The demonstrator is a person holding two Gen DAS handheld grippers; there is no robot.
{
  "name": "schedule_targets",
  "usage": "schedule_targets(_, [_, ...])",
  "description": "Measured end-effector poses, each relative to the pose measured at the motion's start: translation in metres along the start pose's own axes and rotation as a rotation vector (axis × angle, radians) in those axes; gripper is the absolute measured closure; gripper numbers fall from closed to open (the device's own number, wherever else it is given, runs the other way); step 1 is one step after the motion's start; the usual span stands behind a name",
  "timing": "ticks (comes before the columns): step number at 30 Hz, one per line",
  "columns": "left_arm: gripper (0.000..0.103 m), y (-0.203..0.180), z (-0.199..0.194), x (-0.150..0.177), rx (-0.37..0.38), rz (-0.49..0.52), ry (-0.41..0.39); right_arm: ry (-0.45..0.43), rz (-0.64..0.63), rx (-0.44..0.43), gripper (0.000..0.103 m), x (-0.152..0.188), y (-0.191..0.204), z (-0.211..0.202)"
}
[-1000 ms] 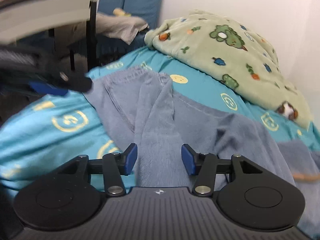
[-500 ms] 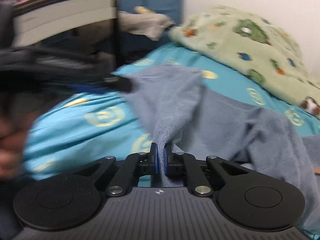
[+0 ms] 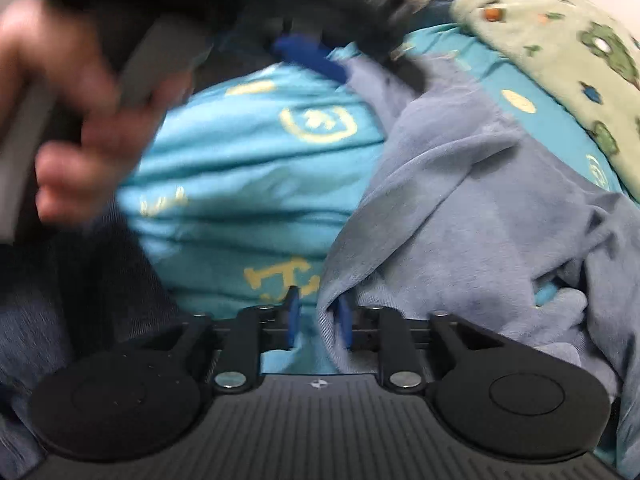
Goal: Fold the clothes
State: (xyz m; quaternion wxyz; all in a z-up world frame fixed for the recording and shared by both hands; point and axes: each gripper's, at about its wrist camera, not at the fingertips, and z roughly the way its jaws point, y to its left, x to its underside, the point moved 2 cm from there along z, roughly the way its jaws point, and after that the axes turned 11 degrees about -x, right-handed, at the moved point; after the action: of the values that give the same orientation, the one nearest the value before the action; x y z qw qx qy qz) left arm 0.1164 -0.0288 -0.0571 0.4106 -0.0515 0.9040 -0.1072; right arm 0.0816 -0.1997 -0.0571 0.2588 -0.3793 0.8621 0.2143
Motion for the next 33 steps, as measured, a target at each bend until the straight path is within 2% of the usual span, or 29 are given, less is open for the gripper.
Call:
schedule_targets(2, [0.047, -0.006, 0.004, -0.001, -0.018, 0.033, 0.013, -0.067, 0.050, 0.015, 0.056, -0.005, -0.009, -0.016])
schedule_targets(6, [0.047, -0.026, 0.011, -0.013, -0.055, 0.140, -0.013, -0.224, 0.213, 0.028, 0.053, -0.002, -0.038, -0.044])
schedule_targets(7, [0.047, -0.033, 0.016, -0.016, -0.059, 0.165, -0.020, -0.256, 0.266, 0.054, 0.052, 0.001, -0.048, -0.049])
schedule_targets(8, [0.047, -0.040, 0.025, -0.018, -0.063, 0.190, -0.021, -0.278, 0.329, 0.106, 0.048, 0.006, -0.062, -0.052])
schedule_targets(12, [0.047, -0.067, 0.067, -0.018, -0.064, 0.294, 0.000, -0.332, 0.539, 0.342, 0.048, 0.032, -0.107, -0.062])
schedule_targets(13, [0.047, -0.074, 0.078, -0.016, -0.061, 0.328, 0.018, -0.357, 0.576, 0.363, 0.048, 0.038, -0.113, -0.064])
schedule_targets(17, [0.048, -0.088, 0.116, -0.011, -0.140, 0.399, 0.016, -0.475, 0.706, 0.363, 0.048, 0.053, -0.132, -0.078])
schedule_targets(19, [0.048, -0.090, 0.134, -0.011, -0.173, 0.415, 0.034, -0.497, 0.729, 0.339, 0.048, 0.055, -0.134, -0.075])
schedule_targets(21, [0.052, -0.088, 0.148, -0.012, -0.223, 0.439, 0.029, -0.498, 0.732, 0.316, 0.048, 0.056, -0.134, -0.069])
schedule_targets(23, [0.068, -0.079, 0.158, -0.018, -0.230, 0.403, 0.060, -0.487, 0.711, 0.319, 0.048, 0.056, -0.134, -0.065])
schedule_targets(24, [0.083, -0.074, 0.160, -0.021, -0.233, 0.376, 0.077, -0.489, 0.708, 0.311, 0.048, 0.056, -0.134, -0.063])
schedule_targets(26, [0.098, -0.061, 0.158, -0.028, -0.241, 0.322, 0.096, -0.499, 0.742, 0.273, 0.048, 0.061, -0.137, -0.062])
schedule_targets(30, [0.100, -0.040, 0.123, -0.043, -0.243, 0.240, 0.032, -0.510, 0.798, 0.266, 0.048, 0.065, -0.142, -0.062])
schedule_targets(33, [0.101, -0.018, 0.080, -0.058, -0.233, 0.110, -0.010, -0.515, 0.822, 0.279, 0.048, 0.071, -0.140, -0.063])
